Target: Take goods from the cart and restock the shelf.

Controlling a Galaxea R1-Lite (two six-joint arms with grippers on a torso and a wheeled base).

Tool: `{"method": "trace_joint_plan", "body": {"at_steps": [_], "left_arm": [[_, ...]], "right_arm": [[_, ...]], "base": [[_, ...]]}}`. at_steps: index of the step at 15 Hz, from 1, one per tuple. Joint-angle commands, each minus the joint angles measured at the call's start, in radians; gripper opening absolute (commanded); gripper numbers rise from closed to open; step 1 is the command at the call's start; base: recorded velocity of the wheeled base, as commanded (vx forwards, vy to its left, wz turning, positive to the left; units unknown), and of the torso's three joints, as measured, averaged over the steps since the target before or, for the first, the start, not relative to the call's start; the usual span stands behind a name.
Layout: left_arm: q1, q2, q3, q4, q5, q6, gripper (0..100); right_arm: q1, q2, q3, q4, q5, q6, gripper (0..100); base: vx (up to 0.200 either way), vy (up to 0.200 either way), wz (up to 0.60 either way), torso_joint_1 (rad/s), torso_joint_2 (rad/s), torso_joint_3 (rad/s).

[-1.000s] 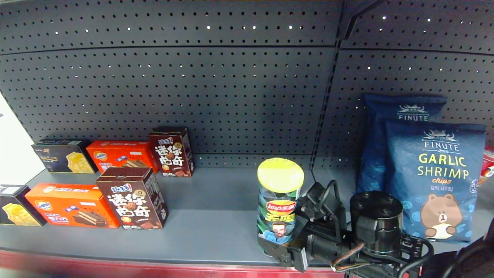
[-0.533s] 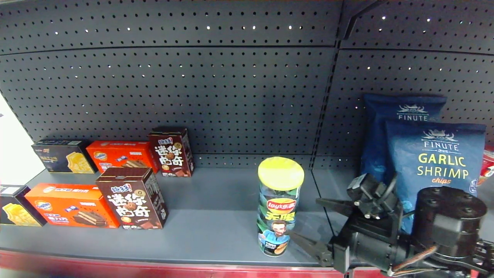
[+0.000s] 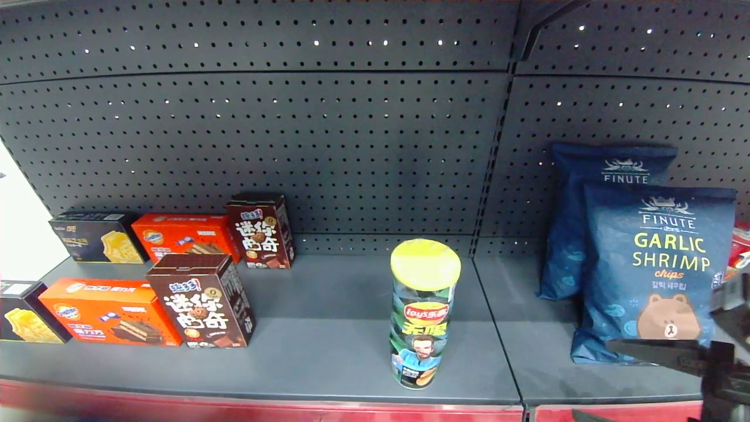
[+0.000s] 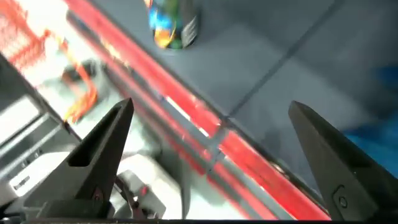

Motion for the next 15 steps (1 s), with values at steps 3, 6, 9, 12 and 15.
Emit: {"method": "trace_joint_plan", "body": {"at_steps": [3,6,9,12,15], "left_arm": [[-0.050,0.221,-0.050,-0.032,-0.141,-0.047,0],[-0.102,0.277,-0.038,-0.069,-0.262,-0.044,0],[-0.150,0.421,-0.039,-0.210,-0.273,-0.040,0],[-0.228,0.620,-0.053,-0.425,-0.271,-0.040,0],[-0.285,0.794,-0.139,-0.473,-0.271,-0.037,0]], "right_arm": [[-0.004,-0.161,-0.024,0.010,-0.026,0.002,100],[0.015,-0.193,-0.016,0.017,-0.042,0.000,100],[0.015,-0.203,-0.011,0.016,-0.045,0.010,100],[0.050,-0.209,0.002,0.013,-0.045,0.079,100],[0.051,-0.264,0.025,0.013,-0.040,0.105,100]], "base": [[0.000,0.000,0.00,0.000,0.00,0.000],[0.000,0.000,0.00,0.000,0.00,0.000],[0.000,0.000,0.00,0.000,0.00,0.000],[0.000,0.000,0.00,0.000,0.00,0.000],[0.000,0.000,0.00,0.000,0.00,0.000]]}}
